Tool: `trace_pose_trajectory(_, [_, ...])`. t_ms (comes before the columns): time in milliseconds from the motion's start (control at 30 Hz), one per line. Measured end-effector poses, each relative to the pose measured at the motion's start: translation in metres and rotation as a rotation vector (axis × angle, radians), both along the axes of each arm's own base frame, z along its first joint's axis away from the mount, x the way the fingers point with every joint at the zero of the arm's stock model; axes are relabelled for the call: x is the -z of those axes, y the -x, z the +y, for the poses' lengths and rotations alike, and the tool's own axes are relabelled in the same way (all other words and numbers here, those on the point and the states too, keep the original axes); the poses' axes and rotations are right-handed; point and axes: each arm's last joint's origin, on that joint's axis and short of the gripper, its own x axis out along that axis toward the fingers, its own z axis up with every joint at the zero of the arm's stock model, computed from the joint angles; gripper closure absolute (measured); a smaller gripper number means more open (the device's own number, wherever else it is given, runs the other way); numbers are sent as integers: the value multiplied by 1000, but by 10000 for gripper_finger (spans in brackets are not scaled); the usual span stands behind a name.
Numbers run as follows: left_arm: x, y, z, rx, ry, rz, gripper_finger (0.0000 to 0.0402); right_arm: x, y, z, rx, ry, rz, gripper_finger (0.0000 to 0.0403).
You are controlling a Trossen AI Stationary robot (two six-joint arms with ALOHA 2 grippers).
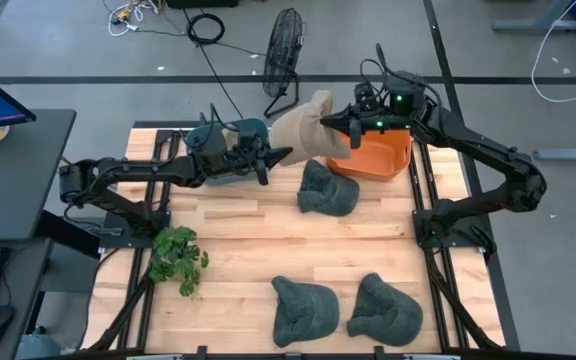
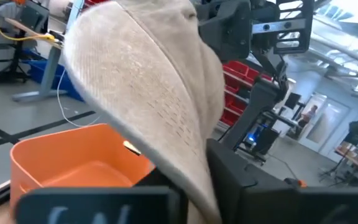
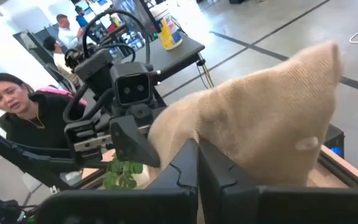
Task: Pick & Place hat
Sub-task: Put the brown cap into the blue bin
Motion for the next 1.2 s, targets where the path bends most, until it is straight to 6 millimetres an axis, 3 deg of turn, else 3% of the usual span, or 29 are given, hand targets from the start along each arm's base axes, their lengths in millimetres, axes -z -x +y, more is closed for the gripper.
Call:
trace_pose_trajectory(133, [1, 0, 0, -2, -14, 11, 389, 2, -3, 1, -11, 13, 9, 402])
trace_pose_trajectory(333, [0, 0, 0, 5, 76, -20, 383, 5, -2, 1, -18, 31, 41, 375])
trace_pose_trajectory(500, [-3, 4, 1, 8, 244, -65, 390, 12, 0, 1, -22, 34, 115, 326])
trace_pose_trajectory(700, [-1, 12, 2, -28, 328, 19, 385, 21, 6, 1, 44, 101, 243, 251])
trace_pose_trajectory(933, [1, 43, 4, -260, 467, 188, 389, 28, 14, 4, 74, 144, 366, 189])
trace_pose_trajectory(1200, [-23, 90, 3, -428, 478, 153, 391, 30, 16, 5, 52, 164, 404, 179])
